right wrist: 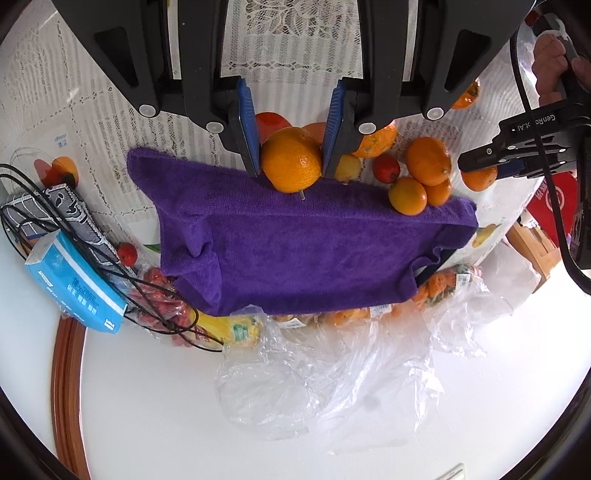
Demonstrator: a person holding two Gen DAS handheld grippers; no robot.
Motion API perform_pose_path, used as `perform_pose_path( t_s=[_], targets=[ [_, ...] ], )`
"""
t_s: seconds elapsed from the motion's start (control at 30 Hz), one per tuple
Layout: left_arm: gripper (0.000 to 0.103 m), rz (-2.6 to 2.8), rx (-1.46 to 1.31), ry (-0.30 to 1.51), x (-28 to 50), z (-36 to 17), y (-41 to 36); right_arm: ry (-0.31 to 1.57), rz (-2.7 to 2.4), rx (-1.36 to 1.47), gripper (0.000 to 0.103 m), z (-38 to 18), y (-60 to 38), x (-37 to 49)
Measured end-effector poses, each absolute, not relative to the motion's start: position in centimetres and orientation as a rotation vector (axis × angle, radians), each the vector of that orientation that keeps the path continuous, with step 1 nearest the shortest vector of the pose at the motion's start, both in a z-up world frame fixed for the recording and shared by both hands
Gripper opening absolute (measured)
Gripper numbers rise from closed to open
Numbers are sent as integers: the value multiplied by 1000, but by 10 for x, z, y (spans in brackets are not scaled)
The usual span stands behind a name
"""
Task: Organize fruits
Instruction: 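Carry both held oranges up and over onto the purple towel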
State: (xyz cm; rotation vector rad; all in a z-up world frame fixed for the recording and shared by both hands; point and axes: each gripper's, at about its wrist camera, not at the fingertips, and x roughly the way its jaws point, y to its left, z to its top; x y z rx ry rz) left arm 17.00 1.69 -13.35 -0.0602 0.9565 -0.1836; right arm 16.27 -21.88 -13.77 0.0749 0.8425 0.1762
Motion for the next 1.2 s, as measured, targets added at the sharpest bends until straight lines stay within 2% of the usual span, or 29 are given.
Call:
perform_pose_path(
  t_s=[0.67,1.2],
  targets=[
    [41,-157,-121,902,167,-56,23,794,159,49,33,-57,-206,166],
    [41,-146,-122,893,224,-36,27,758,180,63,33,-42,-203,224]
  ],
)
